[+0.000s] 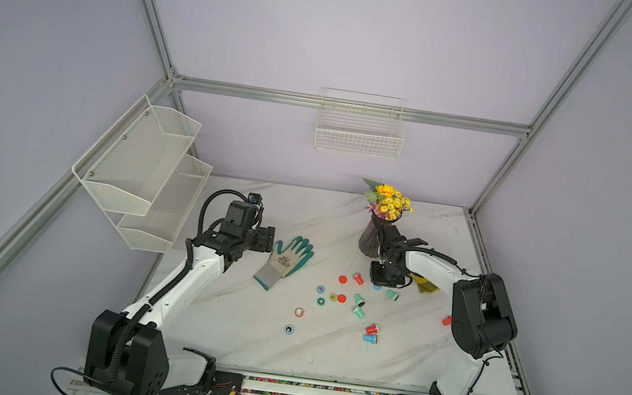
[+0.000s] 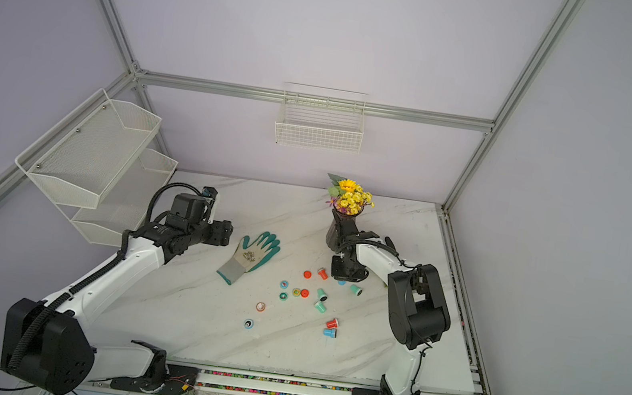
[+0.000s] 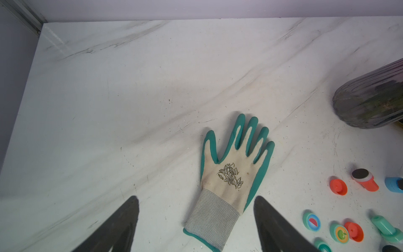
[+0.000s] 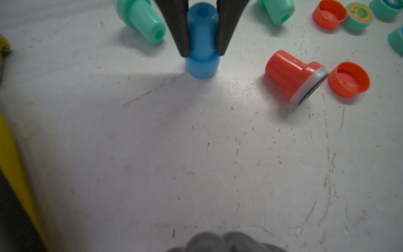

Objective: Close the stamp cap
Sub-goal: Place the stamp at the center of the board, then pick up the stamp from the center of the board.

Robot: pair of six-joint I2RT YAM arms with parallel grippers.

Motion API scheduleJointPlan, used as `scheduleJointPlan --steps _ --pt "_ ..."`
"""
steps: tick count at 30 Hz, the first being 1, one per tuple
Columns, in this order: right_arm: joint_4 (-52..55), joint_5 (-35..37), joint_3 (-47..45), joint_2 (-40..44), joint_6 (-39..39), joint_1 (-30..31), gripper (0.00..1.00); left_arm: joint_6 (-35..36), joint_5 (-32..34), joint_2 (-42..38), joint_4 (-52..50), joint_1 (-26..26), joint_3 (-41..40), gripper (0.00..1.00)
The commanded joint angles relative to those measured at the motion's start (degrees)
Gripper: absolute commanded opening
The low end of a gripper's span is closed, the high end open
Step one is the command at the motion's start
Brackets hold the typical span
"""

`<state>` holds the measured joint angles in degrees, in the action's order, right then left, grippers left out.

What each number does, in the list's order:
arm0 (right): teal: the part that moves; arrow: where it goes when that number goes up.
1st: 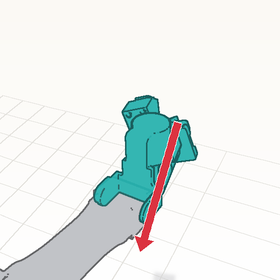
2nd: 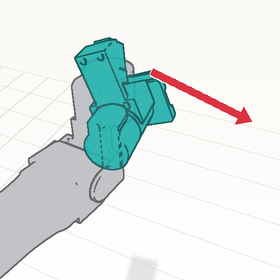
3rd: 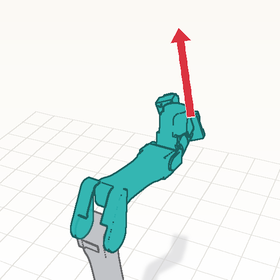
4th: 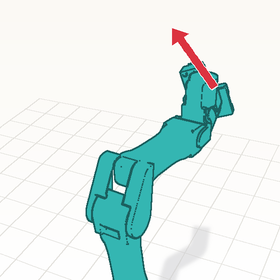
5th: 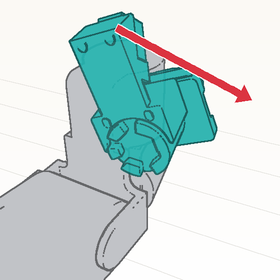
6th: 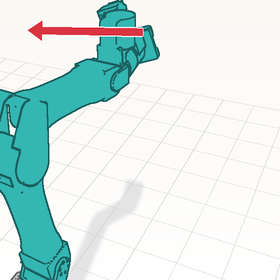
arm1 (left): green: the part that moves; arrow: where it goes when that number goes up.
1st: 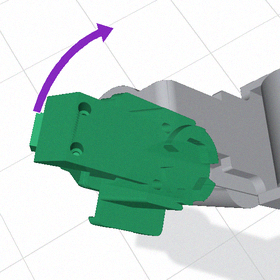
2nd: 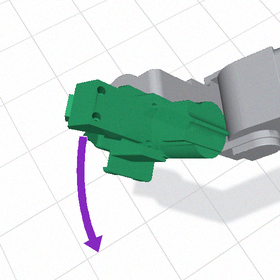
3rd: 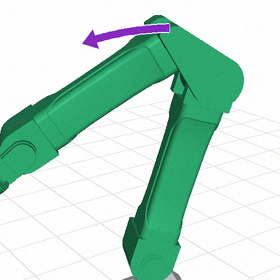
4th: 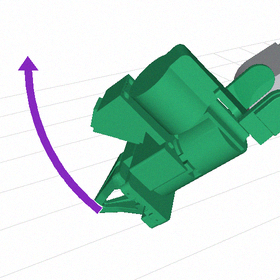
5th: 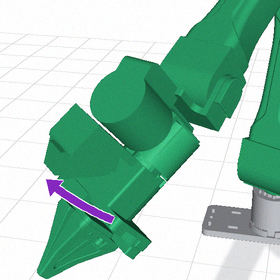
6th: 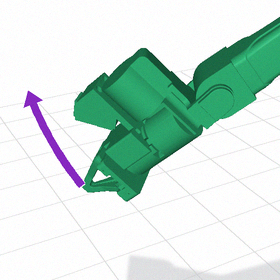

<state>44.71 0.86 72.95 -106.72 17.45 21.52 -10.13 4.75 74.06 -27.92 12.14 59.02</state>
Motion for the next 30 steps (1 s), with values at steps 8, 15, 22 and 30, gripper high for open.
scheduleJointPlan --steps 8,15,22,30 --pt "-2.8 0.6 -1.9 1.4 -0.1 -0.4 0.24 1.4 0.7 -0.2 0.9 -0.3 2.4 0.83" --pt "-0.6 0.5 0.0 3.7 0.6 -0.4 0.31 1.4 1.0 -0.5 0.6 -0.2 2.4 0.83" --pt "3.1 0.8 1.4 8.4 0.9 -0.4 0.31 1.4 1.0 -0.7 0.7 -0.3 2.5 0.83" --pt "8.5 1.7 -1.1 16.1 0.7 -0.3 0.31 1.4 0.0 -0.8 0.7 -0.2 2.4 0.83"
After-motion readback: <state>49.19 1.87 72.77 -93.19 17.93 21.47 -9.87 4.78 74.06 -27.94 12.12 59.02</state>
